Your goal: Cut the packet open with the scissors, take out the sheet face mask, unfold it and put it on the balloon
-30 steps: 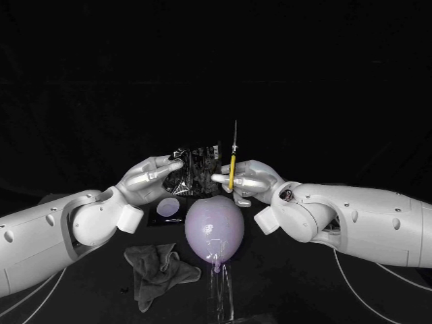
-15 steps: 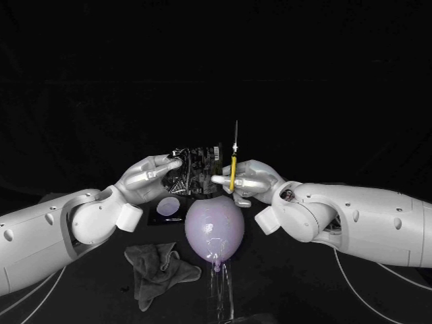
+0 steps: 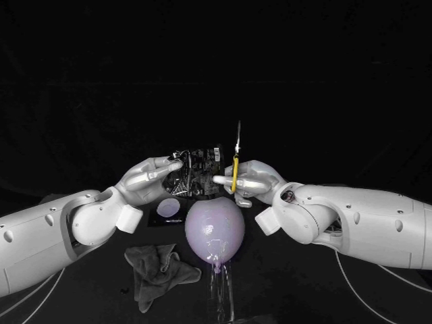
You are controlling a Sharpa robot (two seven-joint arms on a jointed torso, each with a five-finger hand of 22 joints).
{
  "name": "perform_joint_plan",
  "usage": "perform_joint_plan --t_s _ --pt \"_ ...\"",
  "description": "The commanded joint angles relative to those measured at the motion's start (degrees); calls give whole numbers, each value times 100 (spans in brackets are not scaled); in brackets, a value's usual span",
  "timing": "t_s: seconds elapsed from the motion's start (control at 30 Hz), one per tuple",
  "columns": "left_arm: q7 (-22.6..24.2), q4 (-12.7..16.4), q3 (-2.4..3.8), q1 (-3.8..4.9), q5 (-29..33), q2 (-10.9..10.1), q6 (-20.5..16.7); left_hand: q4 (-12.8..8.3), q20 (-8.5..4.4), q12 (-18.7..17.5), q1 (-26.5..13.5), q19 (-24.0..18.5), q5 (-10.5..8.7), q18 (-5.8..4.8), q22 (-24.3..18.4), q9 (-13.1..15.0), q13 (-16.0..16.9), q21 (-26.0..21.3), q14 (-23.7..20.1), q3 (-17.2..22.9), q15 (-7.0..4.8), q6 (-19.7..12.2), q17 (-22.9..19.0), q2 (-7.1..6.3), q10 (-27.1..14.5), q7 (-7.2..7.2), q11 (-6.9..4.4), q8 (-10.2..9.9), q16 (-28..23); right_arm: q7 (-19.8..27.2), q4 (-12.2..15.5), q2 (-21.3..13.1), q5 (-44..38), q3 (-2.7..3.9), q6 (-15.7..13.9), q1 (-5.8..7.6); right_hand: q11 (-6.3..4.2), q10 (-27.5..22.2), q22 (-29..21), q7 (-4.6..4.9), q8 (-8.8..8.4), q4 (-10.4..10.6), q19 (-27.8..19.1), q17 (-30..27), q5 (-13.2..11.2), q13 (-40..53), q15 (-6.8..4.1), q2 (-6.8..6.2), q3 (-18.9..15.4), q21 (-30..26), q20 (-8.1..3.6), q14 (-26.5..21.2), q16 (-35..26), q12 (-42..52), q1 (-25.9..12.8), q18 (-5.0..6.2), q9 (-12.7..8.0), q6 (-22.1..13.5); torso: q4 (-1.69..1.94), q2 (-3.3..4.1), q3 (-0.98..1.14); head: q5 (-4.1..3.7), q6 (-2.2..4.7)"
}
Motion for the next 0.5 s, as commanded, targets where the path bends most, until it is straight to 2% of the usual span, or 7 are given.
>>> perform_joint_plan --t_s 0.03,0.13,0.2,0.23,0.27,0.43,0.5 --pt "-105 21 5 5 0 7 -170 41 51 -14 -145 -38 26 9 -22 3 -4 -34 -17 -78 37 -90 -9 -102 -84 93 21 -59 -35 132 29 -1 -111 11 -159 3 -604 1643 9 -244 64 -17 -6 869 24 549 -42 163 55 -30 -48 471 11 4581 108 58 65 221 -1 2 1 -1 8" --pt "-152 27 4 5 -1 7 -255 148 115 -12 -371 -159 28 -9 -70 -60 -3 -126 -94 -167 86 -271 -24 -223 -224 169 79 -193 -85 117 39 -11 -114 13 -236 2 -613 1639 13 -251 108 -31 -3 869 24 524 -51 169 78 -34 -60 472 10 4555 93 57 126 197 -2 0 0 4 14" --pt "-178 28 3 5 -1 7 -314 474 192 -6 -900 -442 16 -75 -108 -148 1 -320 -237 -505 166 -511 -48 -465 -449 275 168 -373 -168 107 46 -20 -115 13 -287 2 -616 1638 17 -253 126 -38 1 868 24 516 -54 173 91 -32 -65 472 10 4547 87 55 153 185 -2 0 1 4 16" --pt "-188 27 3 5 -1 6 -344 483 192 -6 -915 -448 17 -77 -108 -150 1 -324 -241 -516 169 -518 -49 -472 -456 277 171 -378 -170 101 50 -24 -116 14 -321 2 -617 1638 17 -254 131 -42 1 868 24 511 -55 174 96 -33 -66 472 10 4542 86 56 161 181 -1 0 1 3 18" --pt "-198 27 3 5 -2 6 -380 658 197 0 -1158 -535 25 -101 -99 -181 6 -389 -297 -715 193 -590 -56 -542 -565 307 203 -438 -201 95 54 -29 -117 14 -362 1 -619 1636 20 -256 145 -50 4 871 24 498 -57 175 107 -32 -70 473 10 4529 83 55 182 171 1 2 1 3 19" --pt "-234 23 2 5 -6 6 -501 943 201 11 -1611 -659 23 -167 -88 -231 11 -487 -423 -1191 234 -703 -68 -658 -731 343 248 -536 -256 85 58 -44 -106 16 -526 0 -622 1635 34 -259 184 -70 15 869 24 477 -61 181 138 -23 -79 473 9 4508 68 51 239 146 0 1 0 13 26" --pt "-258 18 1 5 -29 9 -563 943 192 26 -1848 -765 25 -232 -87 -251 17 -558 -493 -1395 255 -746 -75 -572 -802 357 267 -574 -266 81 60 -50 -83 18 -596 0 -623 1635 31 -260 193 -74 13 874 24 472 -62 182 146 -29 -81 474 10 4502 64 52 253 141 -1 0 -1 22 29"
